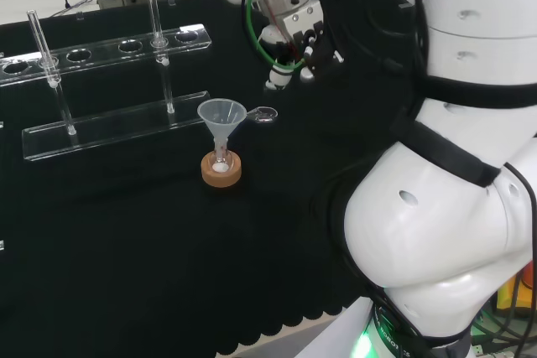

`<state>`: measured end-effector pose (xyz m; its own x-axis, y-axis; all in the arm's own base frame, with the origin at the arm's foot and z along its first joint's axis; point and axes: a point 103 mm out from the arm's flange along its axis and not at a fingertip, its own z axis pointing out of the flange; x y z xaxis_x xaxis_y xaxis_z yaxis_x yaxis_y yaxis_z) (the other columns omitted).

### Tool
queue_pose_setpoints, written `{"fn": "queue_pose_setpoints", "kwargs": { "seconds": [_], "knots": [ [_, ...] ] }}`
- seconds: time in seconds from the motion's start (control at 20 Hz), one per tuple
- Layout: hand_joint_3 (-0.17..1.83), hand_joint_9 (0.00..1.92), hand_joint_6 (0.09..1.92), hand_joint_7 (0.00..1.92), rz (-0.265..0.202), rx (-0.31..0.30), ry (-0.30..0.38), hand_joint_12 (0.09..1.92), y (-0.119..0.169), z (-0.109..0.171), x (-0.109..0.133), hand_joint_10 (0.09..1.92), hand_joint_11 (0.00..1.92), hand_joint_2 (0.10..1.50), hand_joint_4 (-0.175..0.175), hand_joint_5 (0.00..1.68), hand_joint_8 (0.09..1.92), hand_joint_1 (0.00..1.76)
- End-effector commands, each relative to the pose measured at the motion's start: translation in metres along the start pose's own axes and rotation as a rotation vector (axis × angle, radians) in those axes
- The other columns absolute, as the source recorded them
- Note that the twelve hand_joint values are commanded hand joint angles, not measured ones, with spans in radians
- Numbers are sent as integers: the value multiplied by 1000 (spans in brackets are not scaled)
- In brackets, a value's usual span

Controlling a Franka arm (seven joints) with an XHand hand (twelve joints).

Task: Remove the funnel from the round-bottom flask.

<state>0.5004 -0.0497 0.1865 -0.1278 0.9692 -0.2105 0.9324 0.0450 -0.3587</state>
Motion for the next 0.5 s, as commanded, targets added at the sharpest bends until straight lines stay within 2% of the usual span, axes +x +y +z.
{"fn": "queue_pose_setpoints", "kwargs": {
  "seconds": [0.05, 0.5],
  "knots": [
    [564, 847, 293, 310, 30, -34, -14, 1275, -38, -24, -4, 87, 449, 650, -36, 437, 663, 839],
    [565, 868, 283, 343, 35, -53, 6, 1278, -89, -48, 5, 87, 463, 653, -35, 445, 667, 809]
  ]
}}
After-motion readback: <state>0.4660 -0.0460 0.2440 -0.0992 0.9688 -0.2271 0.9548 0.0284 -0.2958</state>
